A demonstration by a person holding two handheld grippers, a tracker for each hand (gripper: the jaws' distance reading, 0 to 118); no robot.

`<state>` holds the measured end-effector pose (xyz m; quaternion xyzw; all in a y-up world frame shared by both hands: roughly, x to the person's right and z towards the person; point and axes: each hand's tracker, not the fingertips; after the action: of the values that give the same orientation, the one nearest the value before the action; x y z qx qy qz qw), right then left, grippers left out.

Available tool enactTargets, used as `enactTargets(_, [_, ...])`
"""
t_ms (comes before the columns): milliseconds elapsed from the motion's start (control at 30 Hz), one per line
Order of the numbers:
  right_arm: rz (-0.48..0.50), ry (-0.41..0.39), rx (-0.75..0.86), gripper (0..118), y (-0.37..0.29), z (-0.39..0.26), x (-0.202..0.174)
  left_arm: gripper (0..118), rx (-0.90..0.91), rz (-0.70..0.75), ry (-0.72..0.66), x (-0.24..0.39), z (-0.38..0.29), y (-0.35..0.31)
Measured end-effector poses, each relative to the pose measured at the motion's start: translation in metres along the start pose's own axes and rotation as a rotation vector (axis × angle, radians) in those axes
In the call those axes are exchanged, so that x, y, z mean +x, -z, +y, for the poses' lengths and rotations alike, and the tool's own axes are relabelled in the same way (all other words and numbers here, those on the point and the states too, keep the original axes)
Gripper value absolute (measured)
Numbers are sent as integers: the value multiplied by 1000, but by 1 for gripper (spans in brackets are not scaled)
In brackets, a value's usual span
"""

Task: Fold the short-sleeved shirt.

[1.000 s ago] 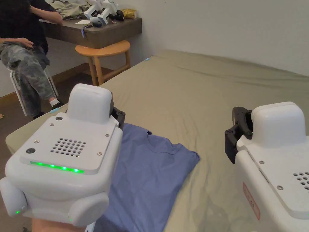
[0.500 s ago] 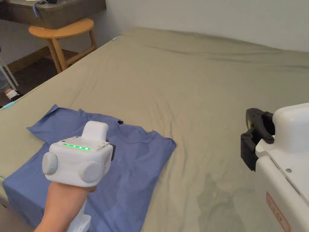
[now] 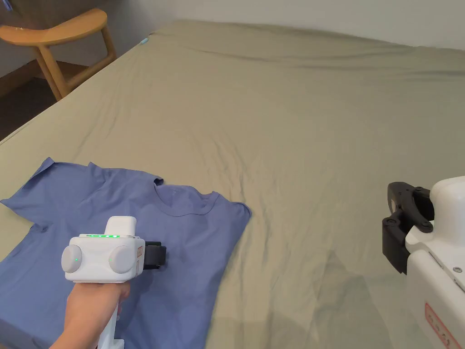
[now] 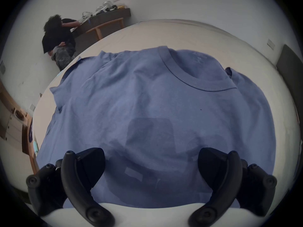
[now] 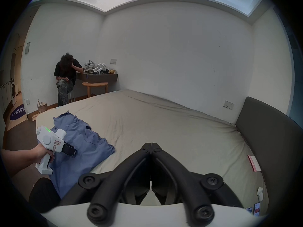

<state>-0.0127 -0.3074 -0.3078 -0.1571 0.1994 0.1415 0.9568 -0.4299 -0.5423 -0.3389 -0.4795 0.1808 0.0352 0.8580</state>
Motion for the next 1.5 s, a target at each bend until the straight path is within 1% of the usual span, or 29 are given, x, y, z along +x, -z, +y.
enactTargets(67, [0,-6,-6,1,2,-2,-3,112,-4,28,36,4,4,-4])
enactTargets(100, [-7,-16,-7,1,3,-3,-5,109,-4,53,67,9,7,-4])
enactTargets(133, [-20,-37,-7,1,4,-4,-7,97,10,62,117,14,8,-6])
enactTargets(167, [-22,-46,-7,1,4,-4,-9,71,29,26,147,18,8,-10])
enactTargets(200, [-17,-46,-8,1,5,-4,-9,12,54,-16,142,21,9,-16])
enactTargets(233, [-8,-42,-12,1,5,-4,-9,0,71,-72,94,25,9,-19])
enactTargets(267, [0,-35,-15,1,5,-4,-9,0,65,-4,120,31,7,-14])
enactTargets(300, [3,-32,-17,1,4,-4,-9,0,47,5,150,33,5,-6])
enactTargets(333, [3,-33,-18,1,3,-3,-9,0,38,-11,130,29,2,-1])
enactTargets(367, [1,-38,-17,1,1,-3,-9,0,65,-53,34,24,5,-5])
enactTargets(400, [-2,-43,-15,1,-1,-3,-9,0,48,-95,-21,16,7,-7])
enactTargets(433, [-4,-45,-12,1,-3,-3,-8,0,50,-134,-47,8,8,-11])
enactTargets(500, [-8,-40,-10,1,-7,-2,-5,0,82,-170,-46,-2,4,-17])
enactTargets(600, [-11,-22,-11,1,-12,-1,0,0,174,-171,-44,-5,-2,-36])
enactTargets(633, [-13,-18,-11,1,-15,0,2,0,197,-190,-78,-7,-2,-46])
enactTargets(667, [-15,-13,-11,1,-17,0,4,0,235,-242,-131,-10,-1,-57])
enactTargets(700, [-16,-7,-10,1,-20,1,6,0,269,-254,-161,-11,-1,-68])
enactTargets(767, [-21,10,-5,1,-26,3,9,0,362,-142,-122,-6,1,-95])
enactTargets(833, [-50,10,5,1,-33,6,11,0,438,-99,-106,-2,2,-120])
enactTargets(933, [-70,-2,28,1,-46,9,13,0,525,-144,-158,-8,2,-157])
enactTargets(1000, [-73,6,41,1,-55,11,16,0,597,-166,-205,-13,2,-185])
enactTargets(1167, [-94,9,82,1,-80,16,22,0,824,-154,-264,-13,0,-279])
enactTargets(1233, [-101,17,97,1,-88,17,26,0,928,-146,-241,-12,5,-316])
enactTargets(1333, [-120,33,122,1,-100,20,33,0,1050,-130,-171,-10,19,-368])
enactTargets(1433, [-141,59,144,1,-112,22,41,0,1174,-78,-65,1,37,-415])
enactTargets(1500, [-155,70,155,1,-119,21,48,0,1257,-96,-8,7,50,-441])
